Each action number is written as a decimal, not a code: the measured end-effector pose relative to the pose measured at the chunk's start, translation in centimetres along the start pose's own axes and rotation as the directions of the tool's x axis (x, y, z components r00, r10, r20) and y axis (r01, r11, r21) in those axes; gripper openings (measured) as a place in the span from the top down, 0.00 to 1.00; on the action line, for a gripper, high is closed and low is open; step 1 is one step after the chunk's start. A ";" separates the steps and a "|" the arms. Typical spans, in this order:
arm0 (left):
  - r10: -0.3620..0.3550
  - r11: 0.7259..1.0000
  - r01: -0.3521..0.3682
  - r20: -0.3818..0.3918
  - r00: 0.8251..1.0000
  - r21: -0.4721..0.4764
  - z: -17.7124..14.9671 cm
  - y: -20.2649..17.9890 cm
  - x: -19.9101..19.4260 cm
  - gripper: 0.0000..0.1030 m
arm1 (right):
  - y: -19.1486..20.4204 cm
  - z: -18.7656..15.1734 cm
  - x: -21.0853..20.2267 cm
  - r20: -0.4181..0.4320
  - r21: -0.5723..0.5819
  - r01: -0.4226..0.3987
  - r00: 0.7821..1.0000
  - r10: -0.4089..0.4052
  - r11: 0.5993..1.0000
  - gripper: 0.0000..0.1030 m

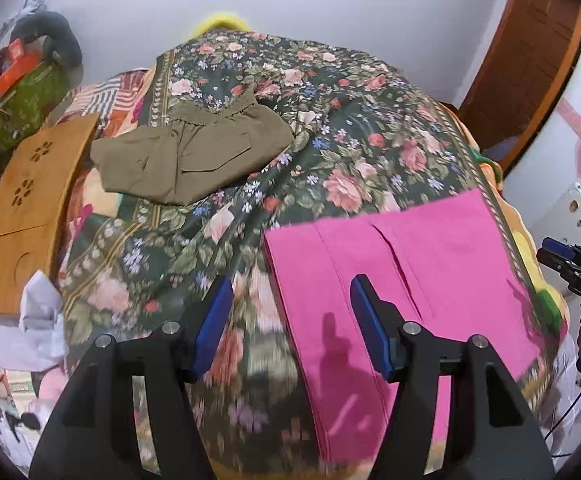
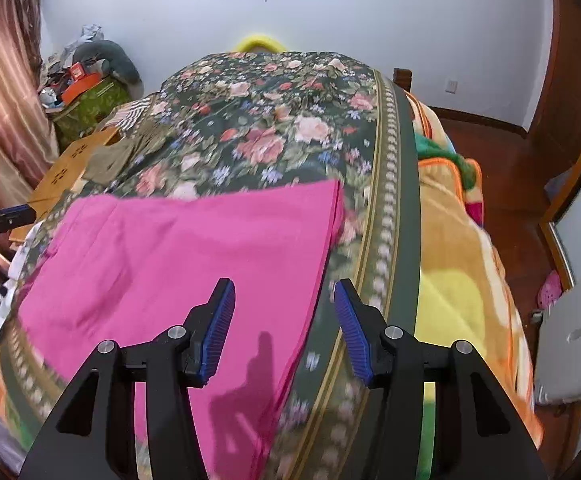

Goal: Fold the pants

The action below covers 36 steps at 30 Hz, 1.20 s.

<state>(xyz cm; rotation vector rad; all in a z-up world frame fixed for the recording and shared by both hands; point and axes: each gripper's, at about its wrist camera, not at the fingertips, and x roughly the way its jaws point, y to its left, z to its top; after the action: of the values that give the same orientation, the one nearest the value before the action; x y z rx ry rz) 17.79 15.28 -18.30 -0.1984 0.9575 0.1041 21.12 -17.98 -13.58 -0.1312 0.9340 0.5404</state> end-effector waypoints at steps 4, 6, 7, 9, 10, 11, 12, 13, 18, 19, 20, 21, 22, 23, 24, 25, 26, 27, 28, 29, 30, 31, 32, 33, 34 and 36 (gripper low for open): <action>-0.002 0.999 0.000 -0.048 0.999 -0.034 1.5 0.5 3.2 0.41 | -1.2 2.0 3.1 -0.011 -0.003 0.024 1.000 -0.024 1.000 0.53; -0.006 0.999 0.003 -0.069 0.998 -0.046 1.6 0.8 4.5 0.41 | -2.0 2.8 4.6 -0.024 0.004 0.021 1.000 -0.021 1.000 0.53; -0.011 0.999 0.007 -0.079 0.997 -0.053 1.7 0.9 5.1 0.41 | -2.4 3.2 5.4 -0.031 0.011 0.018 0.999 -0.018 1.000 0.53; -0.071 0.994 0.062 -0.102 0.992 -0.089 1.6 1.3 6.2 0.41 | -3.3 4.1 7.3 -0.046 0.034 0.010 0.999 -0.009 0.999 0.53; -0.112 0.989 0.100 -0.110 0.988 -0.113 1.5 1.5 6.6 0.41 | -3.5 4.4 7.7 -0.045 0.044 0.010 0.999 -0.008 0.999 0.53; -0.154 0.981 0.136 -0.128 0.980 -0.141 1.4 1.7 7.2 0.41 | -3.9 4.8 8.5 -0.046 0.059 0.004 0.999 -0.001 0.998 0.53; -0.186 0.974 0.162 -0.150 0.971 -0.158 1.2 1.7 7.8 0.41 | -4.2 5.1 9.2 -0.052 0.072 -0.006 0.999 0.010 0.997 0.53; -0.200 0.971 0.174 -0.161 0.967 -0.162 1.0 1.6 8.2 0.41 | -4.6 5.4 10.0 -0.062 0.094 -0.024 0.998 0.030 0.995 0.53; -0.189 0.976 0.169 -0.151 0.970 -0.140 0.8 0.8 8.4 0.55 | -4.9 5.4 12.0 -0.081 0.143 -0.099 0.990 0.112 0.985 0.63; -0.196 0.975 0.177 -0.142 0.970 -0.136 0.8 0.7 8.1 0.67 | -4.4 5.2 12.1 -0.076 0.121 -0.104 0.991 0.113 0.987 0.73; -0.206 0.973 0.189 -0.135 0.969 -0.133 0.9 0.6 7.9 0.78 | -4.1 5.2 12.1 -0.066 0.098 -0.088 0.993 0.094 0.991 0.81; -0.195 0.976 0.179 -0.128 0.972 -0.127 0.9 0.5 7.7 0.79 | -3.6 5.0 12.0 -0.055 0.068 -0.067 0.996 0.070 0.995 0.87; -0.177 0.980 0.164 -0.121 0.977 -0.111 0.9 0.2 7.3 0.83 | -3.3 4.9 12.0 -0.045 0.040 -0.052 0.998 0.054 0.998 0.94; -0.153 0.986 0.144 -0.110 0.982 -0.085 0.8 -0.1 6.9 0.86 | -3.1 4.8 11.8 -0.036 0.023 -0.045 0.998 0.046 0.999 0.94; -0.130 0.990 0.124 -0.102 0.986 -0.061 0.7 -0.4 6.6 0.87 | -2.9 4.8 11.7 -0.031 0.007 -0.035 0.999 0.035 0.999 0.95; -0.115 0.993 0.111 -0.101 0.988 -0.044 0.5 -0.6 6.5 0.90 | -2.8 4.7 11.4 -0.020 -0.013 -0.018 1.000 0.017 1.000 0.96; -0.089 0.996 0.086 -0.095 0.991 -0.034 0.3 -0.8 6.3 0.90 | -2.6 4.8 11.3 -0.013 -0.032 0.004 1.000 -0.004 0.999 0.96; -0.074 0.997 0.072 -0.092 0.993 -0.030 0.2 -0.7 6.3 0.90 | -2.5 4.8 11.2 -0.001 -0.049 0.041 0.999 -0.041 0.998 0.97; -0.054 0.999 0.053 -0.087 0.995 -0.012 0.0 -0.8 6.3 0.88 | -2.6 4.9 11.2 -0.001 -0.058 0.060 0.998 -0.060 0.996 0.97; -0.021 1.000 0.022 -0.083 0.996 0.011 -0.2 -1.0 6.4 0.85 | -2.7 5.2 11.6 -0.016 -0.062 0.061 0.998 -0.063 0.996 0.97; -0.001 1.000 0.002 -0.083 0.997 0.015 -0.3 -1.1 6.6 0.84 | -2.8 5.2 12.0 -0.031 -0.062 0.062 0.997 -0.064 0.996 0.97; 0.011 1.000 -0.009 -0.082 0.997 0.021 -0.3 -1.2 6.6 0.81 | -2.7 5.2 12.2 -0.048 -0.071 0.065 0.997 -0.069 0.995 0.97; 0.040 0.998 -0.037 -0.078 0.996 0.042 -0.2 -1.4 6.4 0.73 | -2.3 5.2 12.1 -0.057 -0.093 0.079 0.995 -0.084 0.993 0.97; 0.064 0.997 -0.060 -0.072 0.995 0.056 -0.1 -1.4 6.2 0.69 | -2.1 5.3 11.9 -0.058 -0.105 0.090 0.994 -0.097 0.990 0.96; 0.083 0.995 -0.079 -0.062 0.995 0.062 0.0 -1.4 5.8 0.64 | -2.0 5.5 11.2 -0.063 -0.106 0.098 0.992 -0.105 0.990 0.93; 0.107 0.992 -0.104 -0.038 0.994 0.071 0.3 -1.2 4.6 0.62 | -2.1 5.8 9.9 -0.062 -0.086 0.117 0.991 -0.123 0.989 0.87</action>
<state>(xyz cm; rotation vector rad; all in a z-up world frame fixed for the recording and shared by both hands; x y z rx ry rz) 20.87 14.15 -21.80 -0.0862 1.0117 0.1647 31.05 -14.00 -18.23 -0.2796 0.9633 0.4654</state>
